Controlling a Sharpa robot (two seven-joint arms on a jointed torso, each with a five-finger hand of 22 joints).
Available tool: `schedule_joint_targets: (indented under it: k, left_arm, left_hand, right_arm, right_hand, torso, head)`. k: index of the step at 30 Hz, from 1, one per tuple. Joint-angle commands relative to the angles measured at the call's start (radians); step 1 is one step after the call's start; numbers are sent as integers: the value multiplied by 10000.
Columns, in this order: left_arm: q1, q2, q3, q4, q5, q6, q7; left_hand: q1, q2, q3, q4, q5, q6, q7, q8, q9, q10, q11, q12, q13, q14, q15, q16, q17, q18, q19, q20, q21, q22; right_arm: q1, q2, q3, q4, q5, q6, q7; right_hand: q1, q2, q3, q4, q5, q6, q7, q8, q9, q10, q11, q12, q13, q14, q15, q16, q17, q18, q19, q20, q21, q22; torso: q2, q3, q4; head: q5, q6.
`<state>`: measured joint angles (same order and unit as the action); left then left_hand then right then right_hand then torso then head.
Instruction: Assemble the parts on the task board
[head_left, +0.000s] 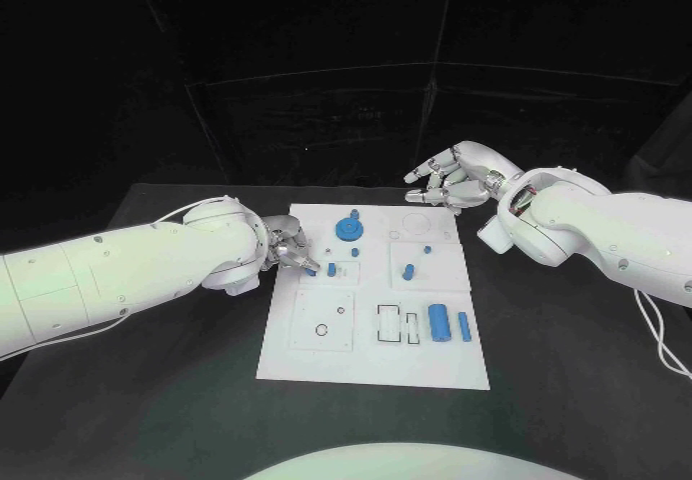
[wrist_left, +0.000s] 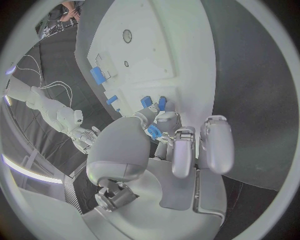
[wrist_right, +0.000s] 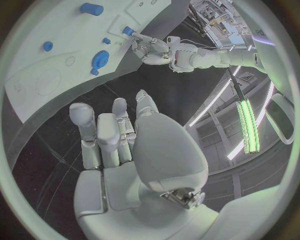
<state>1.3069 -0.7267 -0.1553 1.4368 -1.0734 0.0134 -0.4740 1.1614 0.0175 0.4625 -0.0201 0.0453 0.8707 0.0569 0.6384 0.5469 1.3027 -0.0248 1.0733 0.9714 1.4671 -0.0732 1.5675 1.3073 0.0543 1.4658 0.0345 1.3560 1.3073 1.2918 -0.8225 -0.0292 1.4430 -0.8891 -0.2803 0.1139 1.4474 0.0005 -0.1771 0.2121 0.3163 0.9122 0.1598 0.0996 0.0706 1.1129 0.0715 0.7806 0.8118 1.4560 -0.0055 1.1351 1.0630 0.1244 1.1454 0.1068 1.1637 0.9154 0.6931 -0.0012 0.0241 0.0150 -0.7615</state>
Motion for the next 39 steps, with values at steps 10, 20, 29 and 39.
schedule_joint_targets:
  k: [10, 20, 29, 39]
  left_arm:
    - [-29, 28, -27, -31, -43, 45, 31]
    - [-28, 103, -26, -171, -42, -54, -88]
    - [-27, 183, -25, -285, -35, -91, -128]
    - [-25, 271, -24, -360, 15, -53, -143]
  left_hand:
    - [-1395, -664, 500, -167, 41, 348, -163, 211, 44, 166, -51, 167, 97, 1037, -136, 33, 2635, 41, 172, -112, 86, 73]
    - [-2134, -771, 140, 338, 41, 505, -200, 319, 69, 218, -80, 237, 141, 1037, -168, 33, 2635, 28, 199, -145, 122, 137]
    - [-2357, -766, -14, 524, 37, 492, -204, 354, 87, 203, -88, 224, 119, 1037, -183, 33, 2635, 34, 191, -162, 93, 113]
    - [-2374, -639, -11, 599, 37, 380, -186, 293, 60, 163, -77, 189, 83, 1037, -181, 33, 2635, 39, 183, -167, 66, 91]
  right_arm:
    - [16, 19, 6, -5, -14, 56, 97]
    - [16, 27, 5, -16, -14, 43, 96]
    - [16, 38, 5, -27, -14, 38, 99]
    - [15, 40, 5, -26, -14, 41, 99]
  right_hand:
    - [-22, 81, -46, -4, 32, -89, 3, 41, -4, -86, -5, -33, -12, -37, 4, -25, -10, 122, -34, -8, -62, -12]
    - [-33, 94, -64, 9, 43, -94, 5, 45, -4, -111, -2, -53, -47, -40, 6, -51, -24, 124, -36, -7, -81, -29]
    - [-36, 96, -68, 12, 45, -96, 5, 45, -4, -115, -1, -54, -51, -43, 7, -62, -34, 129, -51, -6, -98, -53]
    - [-36, 96, -68, 12, 45, -96, 5, 45, -4, -115, -1, -54, -51, -43, 7, -62, -34, 129, -51, -6, -98, -53]
  torso:
    - [4, 5, -15]
    - [0, 7, -16]
    - [4, 4, -8]
    - [-1, 0, -12]
  head:
    - [-2, -9]
    - [-26, -12]
    - [-50, -5]
    - [-75, -15]
